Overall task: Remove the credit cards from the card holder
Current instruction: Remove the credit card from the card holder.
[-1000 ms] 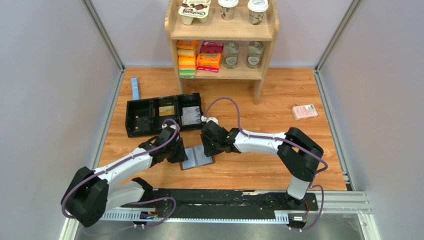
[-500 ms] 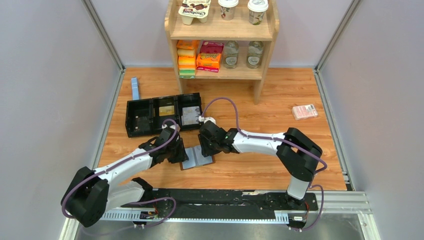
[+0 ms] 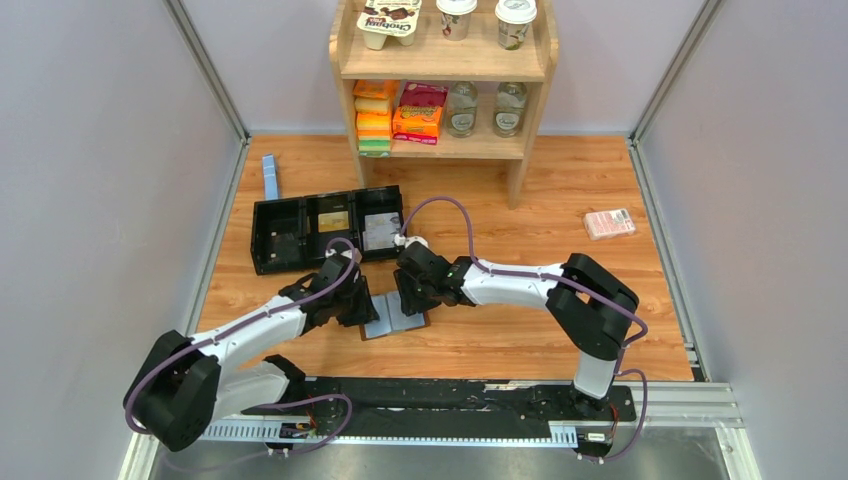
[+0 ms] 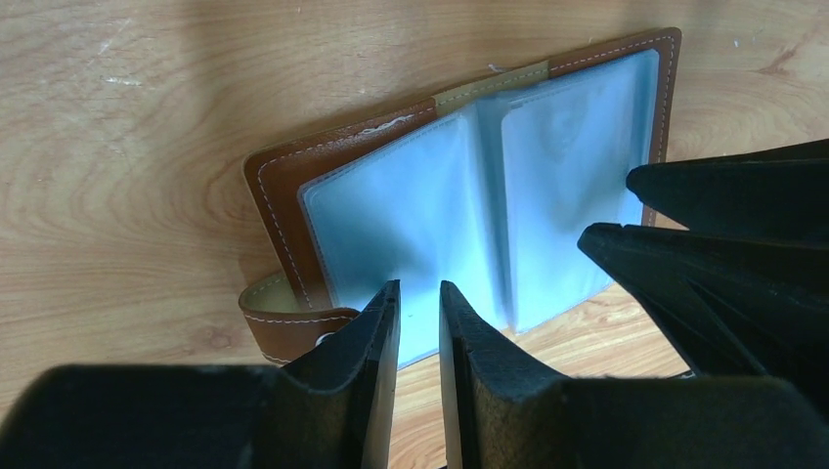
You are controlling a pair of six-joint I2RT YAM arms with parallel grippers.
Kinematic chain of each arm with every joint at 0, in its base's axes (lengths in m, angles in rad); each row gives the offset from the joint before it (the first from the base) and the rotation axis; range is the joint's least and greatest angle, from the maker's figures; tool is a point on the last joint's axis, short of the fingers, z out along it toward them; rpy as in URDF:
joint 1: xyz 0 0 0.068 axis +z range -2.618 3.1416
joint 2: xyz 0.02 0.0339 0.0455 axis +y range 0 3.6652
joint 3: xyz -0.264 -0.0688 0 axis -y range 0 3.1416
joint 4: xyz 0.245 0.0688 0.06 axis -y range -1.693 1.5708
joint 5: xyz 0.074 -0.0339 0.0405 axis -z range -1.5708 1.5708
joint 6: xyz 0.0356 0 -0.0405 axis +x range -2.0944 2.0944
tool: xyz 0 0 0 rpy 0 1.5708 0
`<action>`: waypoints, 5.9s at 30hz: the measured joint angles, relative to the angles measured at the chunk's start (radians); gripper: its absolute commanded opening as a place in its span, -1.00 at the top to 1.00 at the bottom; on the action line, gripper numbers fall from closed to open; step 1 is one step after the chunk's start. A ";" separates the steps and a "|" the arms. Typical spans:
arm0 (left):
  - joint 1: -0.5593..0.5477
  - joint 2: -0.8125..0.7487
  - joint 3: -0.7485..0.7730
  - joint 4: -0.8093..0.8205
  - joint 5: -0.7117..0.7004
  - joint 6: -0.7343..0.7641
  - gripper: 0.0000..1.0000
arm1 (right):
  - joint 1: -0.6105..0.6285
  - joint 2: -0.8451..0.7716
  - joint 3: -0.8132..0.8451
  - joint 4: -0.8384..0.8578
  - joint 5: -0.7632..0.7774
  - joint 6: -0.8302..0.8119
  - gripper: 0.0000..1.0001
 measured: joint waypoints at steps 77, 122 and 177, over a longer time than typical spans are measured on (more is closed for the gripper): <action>0.000 -0.114 -0.211 0.383 0.041 -0.359 -0.04 | -0.105 -0.024 -0.092 0.151 -0.184 -0.063 0.53; 0.002 -0.143 -0.351 0.708 0.057 -0.419 0.57 | -0.124 0.013 -0.126 0.294 -0.260 0.001 0.56; 0.001 -0.312 -0.298 0.298 -0.045 -0.379 -0.04 | -0.158 0.069 -0.100 0.322 -0.314 0.029 0.62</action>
